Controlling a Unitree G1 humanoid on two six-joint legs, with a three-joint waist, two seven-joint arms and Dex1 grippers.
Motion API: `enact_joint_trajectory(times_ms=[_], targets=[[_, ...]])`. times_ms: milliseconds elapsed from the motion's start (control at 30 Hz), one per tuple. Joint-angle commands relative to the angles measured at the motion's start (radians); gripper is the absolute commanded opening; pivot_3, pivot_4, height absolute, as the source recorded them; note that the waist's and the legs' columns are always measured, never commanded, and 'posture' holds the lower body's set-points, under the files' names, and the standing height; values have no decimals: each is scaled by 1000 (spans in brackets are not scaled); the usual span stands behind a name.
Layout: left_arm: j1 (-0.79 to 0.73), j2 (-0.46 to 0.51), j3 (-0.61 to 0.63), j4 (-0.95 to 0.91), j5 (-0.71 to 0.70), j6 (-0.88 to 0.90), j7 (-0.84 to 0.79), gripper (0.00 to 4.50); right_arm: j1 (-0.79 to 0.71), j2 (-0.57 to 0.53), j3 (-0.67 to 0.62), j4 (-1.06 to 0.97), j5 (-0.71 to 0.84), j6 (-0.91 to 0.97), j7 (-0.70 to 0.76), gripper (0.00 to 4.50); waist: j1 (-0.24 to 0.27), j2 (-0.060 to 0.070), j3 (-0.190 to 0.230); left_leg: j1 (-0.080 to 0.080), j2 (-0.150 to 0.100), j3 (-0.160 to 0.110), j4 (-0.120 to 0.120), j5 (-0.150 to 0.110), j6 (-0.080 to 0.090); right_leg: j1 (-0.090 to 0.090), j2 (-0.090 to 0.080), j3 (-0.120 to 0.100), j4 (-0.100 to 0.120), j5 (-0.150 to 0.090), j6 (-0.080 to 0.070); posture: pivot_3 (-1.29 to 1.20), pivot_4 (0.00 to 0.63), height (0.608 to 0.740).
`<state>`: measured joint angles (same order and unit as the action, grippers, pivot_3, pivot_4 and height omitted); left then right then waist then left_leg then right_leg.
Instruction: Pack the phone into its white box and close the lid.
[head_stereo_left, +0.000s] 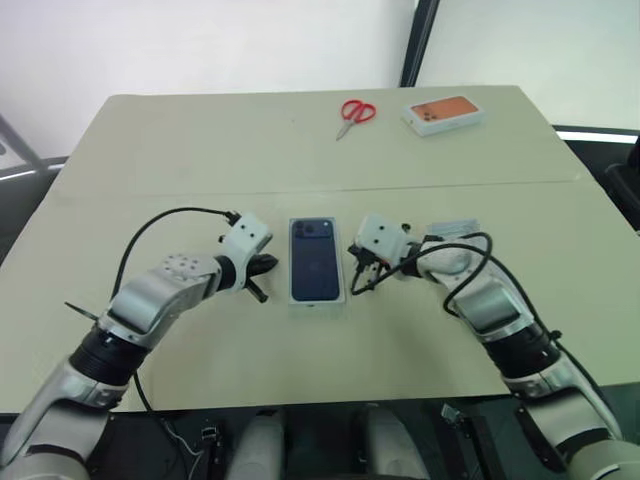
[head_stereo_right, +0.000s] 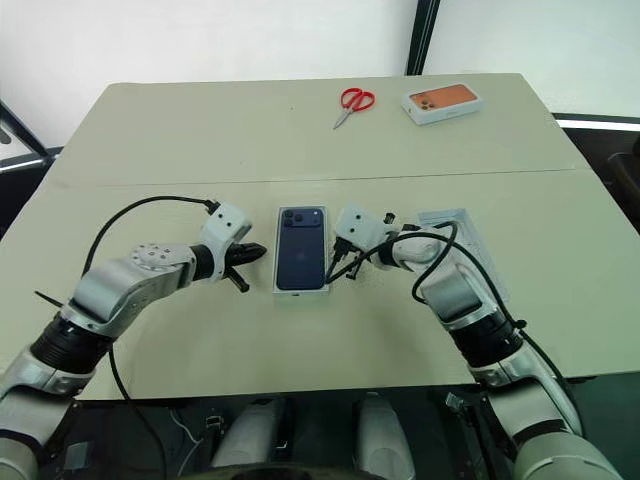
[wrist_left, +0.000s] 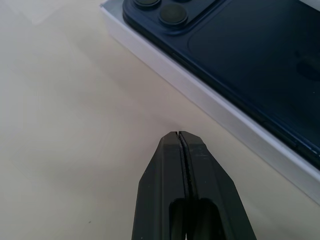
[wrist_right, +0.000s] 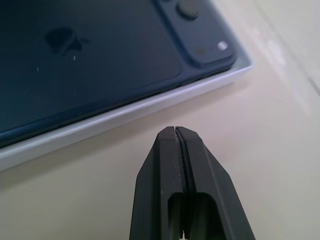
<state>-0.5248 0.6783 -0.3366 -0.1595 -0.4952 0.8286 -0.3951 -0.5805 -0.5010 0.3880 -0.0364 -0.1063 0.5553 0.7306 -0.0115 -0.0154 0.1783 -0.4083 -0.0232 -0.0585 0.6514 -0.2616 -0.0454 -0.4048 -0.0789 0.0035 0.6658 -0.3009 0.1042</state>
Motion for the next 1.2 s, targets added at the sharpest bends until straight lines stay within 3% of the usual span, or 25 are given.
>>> enact_joint_trajectory(times_ms=[33, 233, 667, 1200], targets=[[-1, -53, -7, -32, 23, 38, -31, 38, -24, 21, 6, -18, -16, -5, -4, 0, 1, 0, 0, 0, 0, 0, 0, 0, 0, 0, 0, 0, 0, 0, 0, 0, 150, 740], [-15, -162, -18, -26, 61, 80, -48, 38, -10, -7, -8, -66, -5, -4, 36, 0, 5, 0, 0, 0, -1, -1, 1, 0, 0, 2, -1, -1, 0, 0, 0, 0, 150, 740], [-137, -387, -91, 83, 147, 105, -134, 38, 106, -179, -105, -209, 19, 31, 122, 0, 26, 0, 0, 0, -1, -2, 6, -1, 2, 5, -1, -4, -1, 0, 0, 0, 150, 740], [-163, -439, -101, 120, 215, 136, -213, 38, 177, -256, -171, -218, 23, 17, 155, 0, 22, 0, 0, 0, -1, -2, 8, -2, 3, 7, -1, -4, -1, 0, 1, 0, 150, 740]])
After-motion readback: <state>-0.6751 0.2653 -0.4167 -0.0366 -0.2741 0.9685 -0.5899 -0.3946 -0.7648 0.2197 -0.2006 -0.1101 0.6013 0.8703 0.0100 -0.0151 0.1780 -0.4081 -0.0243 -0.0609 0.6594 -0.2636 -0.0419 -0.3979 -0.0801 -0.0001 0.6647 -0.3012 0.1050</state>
